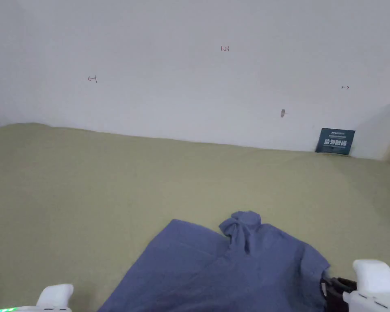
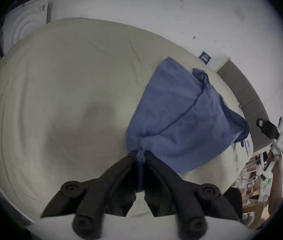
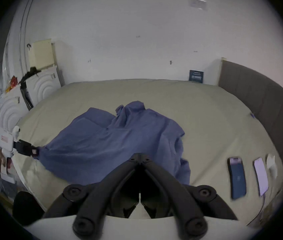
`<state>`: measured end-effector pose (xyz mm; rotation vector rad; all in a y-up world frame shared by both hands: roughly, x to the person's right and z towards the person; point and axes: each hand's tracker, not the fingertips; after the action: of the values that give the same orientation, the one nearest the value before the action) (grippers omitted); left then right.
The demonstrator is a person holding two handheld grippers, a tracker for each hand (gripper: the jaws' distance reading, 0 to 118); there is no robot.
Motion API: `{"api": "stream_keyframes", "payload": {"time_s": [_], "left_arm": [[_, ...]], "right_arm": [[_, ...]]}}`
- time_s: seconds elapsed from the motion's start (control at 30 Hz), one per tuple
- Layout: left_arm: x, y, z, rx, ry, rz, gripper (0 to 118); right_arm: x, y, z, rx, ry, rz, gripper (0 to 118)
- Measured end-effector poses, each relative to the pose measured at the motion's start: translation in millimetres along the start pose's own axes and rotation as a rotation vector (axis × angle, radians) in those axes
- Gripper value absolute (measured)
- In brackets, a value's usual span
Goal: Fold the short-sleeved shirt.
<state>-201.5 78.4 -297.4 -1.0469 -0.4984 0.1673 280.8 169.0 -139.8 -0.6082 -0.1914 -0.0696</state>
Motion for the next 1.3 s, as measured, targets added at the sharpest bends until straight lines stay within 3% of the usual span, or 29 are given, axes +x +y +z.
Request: {"api": "stream_keyframes", "payload": {"time_s": [0.1, 0.27, 0.4, 0.43, 0.5, 0.53, 0.63, 0.8, 0.83, 0.93, 0.97, 1.0, 1.03, 1.07, 1.23, 1.3], "left_arm": [[-5, 5, -1, -0.042, 0.005, 0.029, 8], [-5, 6, 0, -0.038, 0.003, 0.046, 8], [4, 6, -5, -0.069, 0.043, -0.024, 8], [3, 5, -6, -0.071, 0.049, -0.027, 8], [6, 7, -8, -0.079, 0.057, -0.028, 8], [8, 8, -9, -0.084, 0.059, -0.029, 8], [7, 8, -13, -0.09, 0.07, -0.037, 8], [12, 6, -14, -0.091, 0.08, -0.051, 8], [6, 6, -14, -0.089, 0.079, -0.053, 8], [5, 6, -15, -0.087, 0.069, -0.042, 8], [2, 5, -14, -0.087, 0.066, -0.038, 8], [1, 5, -14, -0.087, 0.063, -0.035, 8], [1, 5, -15, -0.087, 0.061, -0.034, 8], [2, 6, -15, -0.086, 0.06, -0.034, 8], [2, 5, -11, -0.082, 0.061, -0.022, 8], [7, 6, -6, -0.079, 0.067, -0.046, 8]], "right_arm": [[10, 59, -52, -0.042, 0.08, 0.086, 0], [19, 148, -171, -0.215, 0.079, 0.206, 0], [28, 180, -255, -0.391, 0.07, 0.218, 5], [31, 182, -269, -0.443, 0.087, 0.215, 29], [36, 183, -296, -0.588, 0.102, 0.235, 101], [37, 176, -305, -0.629, 0.086, 0.267, 117], [40, 158, -326, -0.627, 0.08, 0.385, 110], [43, 134, -343, -0.583, 0.063, 0.346, 104], [43, 130, -343, -0.574, 0.08, 0.34, 84], [44, 123, -336, -0.591, 0.2, 0.25, 69], [42, 123, -330, -0.55, 0.156, 0.26, 65], [41, 124, -326, -0.536, 0.134, 0.278, 46], [40, 127, -324, -0.545, 0.139, 0.283, 2], [35, 129, -314, -0.533, 0.101, 0.309, 2], [33, 151, -274, -0.444, 0.076, 0.276, 2], [37, 162, -249, -0.379, 0.102, 0.216, 2]]}}
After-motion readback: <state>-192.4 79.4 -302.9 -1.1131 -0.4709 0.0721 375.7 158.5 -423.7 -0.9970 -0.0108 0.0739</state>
